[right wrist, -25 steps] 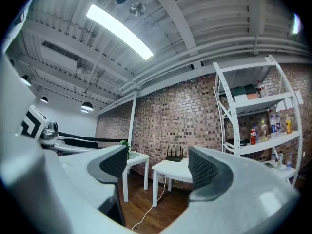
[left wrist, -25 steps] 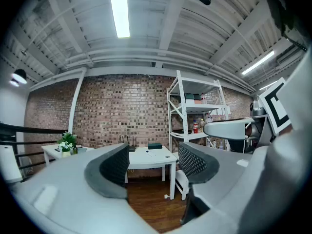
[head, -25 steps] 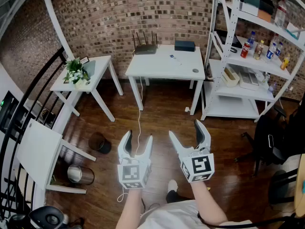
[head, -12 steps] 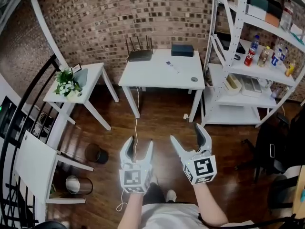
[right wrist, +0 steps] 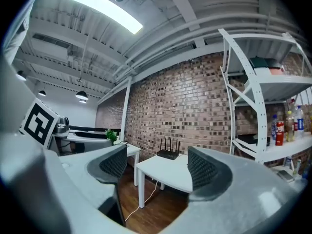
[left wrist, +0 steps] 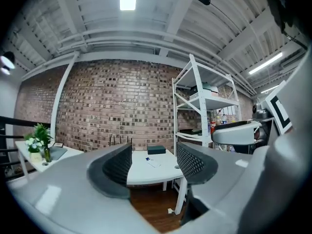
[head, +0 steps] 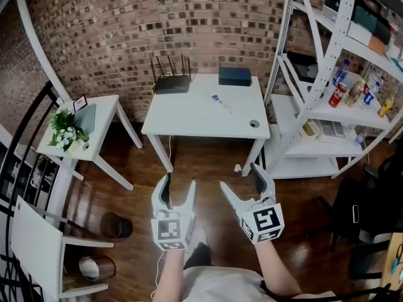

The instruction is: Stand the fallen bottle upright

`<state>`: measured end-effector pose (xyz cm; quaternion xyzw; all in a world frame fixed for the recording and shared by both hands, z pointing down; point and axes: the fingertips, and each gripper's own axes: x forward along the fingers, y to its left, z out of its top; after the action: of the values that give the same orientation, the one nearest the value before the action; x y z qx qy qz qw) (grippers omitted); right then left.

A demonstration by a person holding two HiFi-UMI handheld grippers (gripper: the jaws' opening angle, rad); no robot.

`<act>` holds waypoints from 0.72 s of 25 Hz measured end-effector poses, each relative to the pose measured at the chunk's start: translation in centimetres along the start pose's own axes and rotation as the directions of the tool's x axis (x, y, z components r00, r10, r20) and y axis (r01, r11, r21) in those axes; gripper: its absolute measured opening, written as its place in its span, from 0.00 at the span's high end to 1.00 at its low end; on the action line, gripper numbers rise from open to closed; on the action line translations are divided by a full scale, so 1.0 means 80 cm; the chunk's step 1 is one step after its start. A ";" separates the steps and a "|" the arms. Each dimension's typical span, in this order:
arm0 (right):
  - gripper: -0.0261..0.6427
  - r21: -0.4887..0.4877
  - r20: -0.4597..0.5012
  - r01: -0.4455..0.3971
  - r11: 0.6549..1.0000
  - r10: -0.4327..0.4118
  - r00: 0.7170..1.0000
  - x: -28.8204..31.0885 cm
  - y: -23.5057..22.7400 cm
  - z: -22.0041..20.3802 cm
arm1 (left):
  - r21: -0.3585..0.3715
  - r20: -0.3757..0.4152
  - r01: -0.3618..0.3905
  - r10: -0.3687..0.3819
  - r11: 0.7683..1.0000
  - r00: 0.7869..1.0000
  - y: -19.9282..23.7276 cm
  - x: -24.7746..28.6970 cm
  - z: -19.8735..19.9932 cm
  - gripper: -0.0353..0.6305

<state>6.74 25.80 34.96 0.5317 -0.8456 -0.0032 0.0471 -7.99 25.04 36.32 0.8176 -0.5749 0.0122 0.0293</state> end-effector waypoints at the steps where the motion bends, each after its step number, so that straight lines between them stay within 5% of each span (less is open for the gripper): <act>1: 0.40 -0.005 0.006 0.005 1.000 -0.005 1.000 0.024 -0.008 0.004 | -0.001 0.001 0.004 -0.004 1.000 1.000 0.013 0.023 0.003 0.50; 11: 0.40 0.018 0.039 0.008 1.000 -0.008 0.999 0.270 -0.065 0.012 | 0.014 0.034 0.061 -0.062 0.998 0.998 0.140 0.221 0.015 0.50; 15: 0.40 0.022 -0.012 0.009 1.000 -0.008 1.000 0.312 -0.101 -0.017 | -0.002 -0.003 0.052 -0.052 0.999 0.999 0.151 0.280 -0.012 0.50; 18: 0.40 0.041 0.039 -0.014 0.999 0.012 0.999 0.364 -0.146 -0.017 | 0.029 -0.018 0.075 -0.075 0.997 0.997 0.154 0.348 -0.015 0.50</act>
<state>4.80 -5.38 37.87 0.5268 -0.8497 0.0045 0.0198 -10.10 -5.20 39.44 0.8388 -0.5433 0.0265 0.0227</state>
